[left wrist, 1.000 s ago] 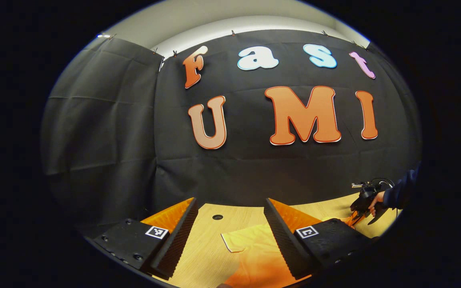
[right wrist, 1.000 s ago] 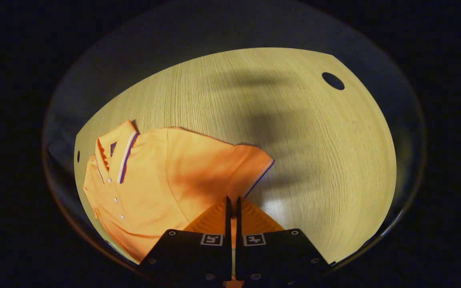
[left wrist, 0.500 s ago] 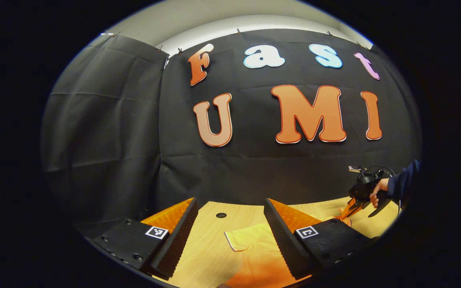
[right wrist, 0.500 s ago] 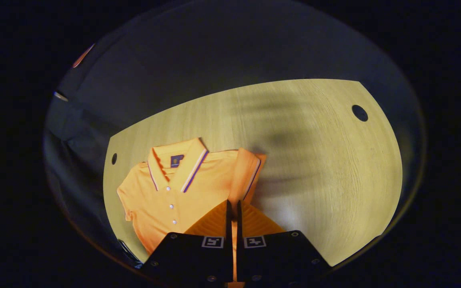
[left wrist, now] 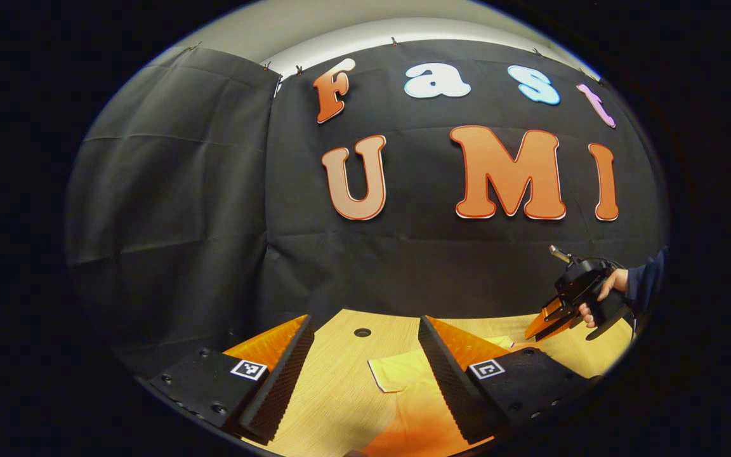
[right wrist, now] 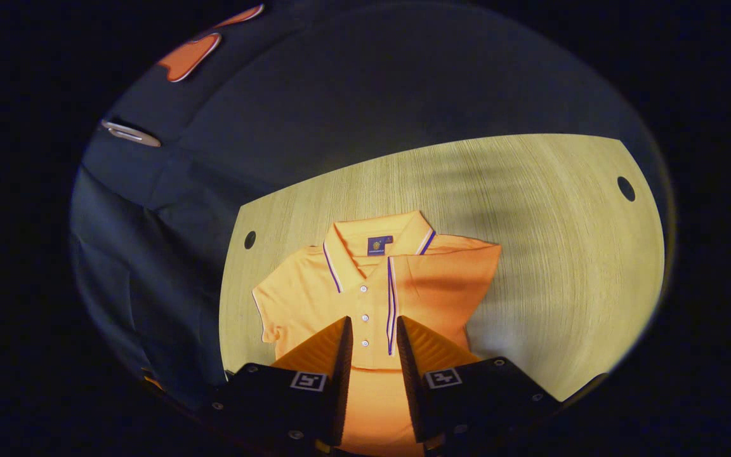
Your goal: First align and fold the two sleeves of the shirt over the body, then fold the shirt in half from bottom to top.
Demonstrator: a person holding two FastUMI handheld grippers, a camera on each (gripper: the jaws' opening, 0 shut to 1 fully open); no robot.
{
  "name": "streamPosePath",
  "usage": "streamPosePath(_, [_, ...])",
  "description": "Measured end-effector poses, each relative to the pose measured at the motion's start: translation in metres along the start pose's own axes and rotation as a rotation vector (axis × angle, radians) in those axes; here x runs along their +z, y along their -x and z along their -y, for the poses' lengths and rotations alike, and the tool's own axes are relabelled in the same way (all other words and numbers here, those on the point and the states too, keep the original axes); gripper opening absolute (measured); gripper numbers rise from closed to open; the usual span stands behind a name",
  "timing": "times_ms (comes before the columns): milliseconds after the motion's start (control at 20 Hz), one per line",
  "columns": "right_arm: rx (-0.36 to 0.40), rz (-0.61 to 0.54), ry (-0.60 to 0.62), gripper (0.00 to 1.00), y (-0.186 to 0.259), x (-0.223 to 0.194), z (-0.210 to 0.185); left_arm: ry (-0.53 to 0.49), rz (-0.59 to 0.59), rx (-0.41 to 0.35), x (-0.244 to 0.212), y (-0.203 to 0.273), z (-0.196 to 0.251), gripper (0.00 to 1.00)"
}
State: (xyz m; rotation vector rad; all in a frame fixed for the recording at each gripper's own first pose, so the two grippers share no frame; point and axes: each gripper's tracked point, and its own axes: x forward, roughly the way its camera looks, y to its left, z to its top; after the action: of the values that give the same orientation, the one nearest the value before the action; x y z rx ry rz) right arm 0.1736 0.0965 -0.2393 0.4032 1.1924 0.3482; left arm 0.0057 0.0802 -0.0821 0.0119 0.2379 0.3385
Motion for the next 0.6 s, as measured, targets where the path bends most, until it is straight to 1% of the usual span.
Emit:
streamPosePath(50, [-0.011,0.022,0.027,0.46,0.006,0.001,0.002,-0.002,-0.018,-0.001,-0.003,-0.003,-0.001,0.99])
streamPosePath(100, [-0.014,0.049,0.055,0.55,0.013,0.003,0.003,-0.005,-0.039,-0.006,-0.007,-0.006,0.0,0.99])
streamPosePath(150, [-0.011,0.077,0.077,0.5,0.022,0.005,0.001,-0.003,-0.057,-0.013,-0.009,-0.009,0.001,0.99])
streamPosePath(200, [0.005,0.11,0.09,0.68,0.031,0.006,-0.003,0.003,-0.077,-0.022,-0.013,-0.015,0.002,0.99])
streamPosePath(250, [0.018,0.143,0.096,0.71,0.041,0.009,-0.007,0.01,-0.093,-0.028,-0.017,-0.017,0.003,0.99])
streamPosePath(300, [0.028,0.181,0.098,0.79,0.053,0.01,-0.01,0.007,-0.109,-0.033,-0.023,-0.021,0.005,1.0])
streamPosePath(400, [0.034,0.247,0.102,0.87,0.072,0.01,-0.011,-0.011,-0.135,-0.059,-0.031,-0.033,0.008,1.0])
streamPosePath(500, [0.02,0.309,0.087,0.9,0.088,0.006,-0.009,-0.018,-0.18,-0.095,-0.044,-0.05,0.012,0.99])
streamPosePath(600, [-0.008,0.371,0.049,0.92,0.106,0.002,-0.005,-0.002,-0.236,-0.138,-0.055,-0.073,0.016,0.99])
